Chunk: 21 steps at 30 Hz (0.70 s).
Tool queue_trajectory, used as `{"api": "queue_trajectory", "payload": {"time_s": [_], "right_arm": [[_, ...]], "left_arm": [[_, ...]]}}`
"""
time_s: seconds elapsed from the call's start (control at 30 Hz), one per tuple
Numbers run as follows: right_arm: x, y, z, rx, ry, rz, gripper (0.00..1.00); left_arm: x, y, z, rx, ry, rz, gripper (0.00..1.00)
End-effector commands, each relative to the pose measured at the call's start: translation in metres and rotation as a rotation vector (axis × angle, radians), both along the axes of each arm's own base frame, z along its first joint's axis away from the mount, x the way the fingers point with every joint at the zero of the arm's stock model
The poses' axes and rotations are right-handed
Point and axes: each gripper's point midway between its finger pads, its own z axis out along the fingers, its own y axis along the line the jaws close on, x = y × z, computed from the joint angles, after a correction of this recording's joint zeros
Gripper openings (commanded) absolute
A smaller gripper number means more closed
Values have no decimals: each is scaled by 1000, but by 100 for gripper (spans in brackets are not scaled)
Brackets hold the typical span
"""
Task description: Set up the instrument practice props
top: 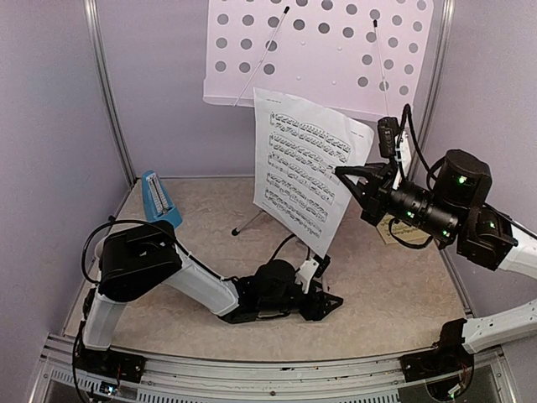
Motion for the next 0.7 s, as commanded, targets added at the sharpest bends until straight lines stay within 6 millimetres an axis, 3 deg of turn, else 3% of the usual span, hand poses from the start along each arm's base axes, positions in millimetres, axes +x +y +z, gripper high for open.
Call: {"api": "queue_trajectory", "payload": {"time_s": [0.0,0.13,0.33,0.43,0.67], "right_arm": [[-12,6,12,-69,-13,84,0],[-31,5,15,-143,6,177,0],[-49,-12,47,-139,13,216,0],[-46,-22,72,-97,18,172,0],[-28,-60,147,36,-29,-35,0]], "left_arm": [[4,11,26,-43,-54,46,69],[0,56,49,-89,-34,123,74],[-17,122,121,-89,-220,249,74],[-17,139,176,-84,-329,295,73],[-17,175,332,-163,-576,371,65]]}}
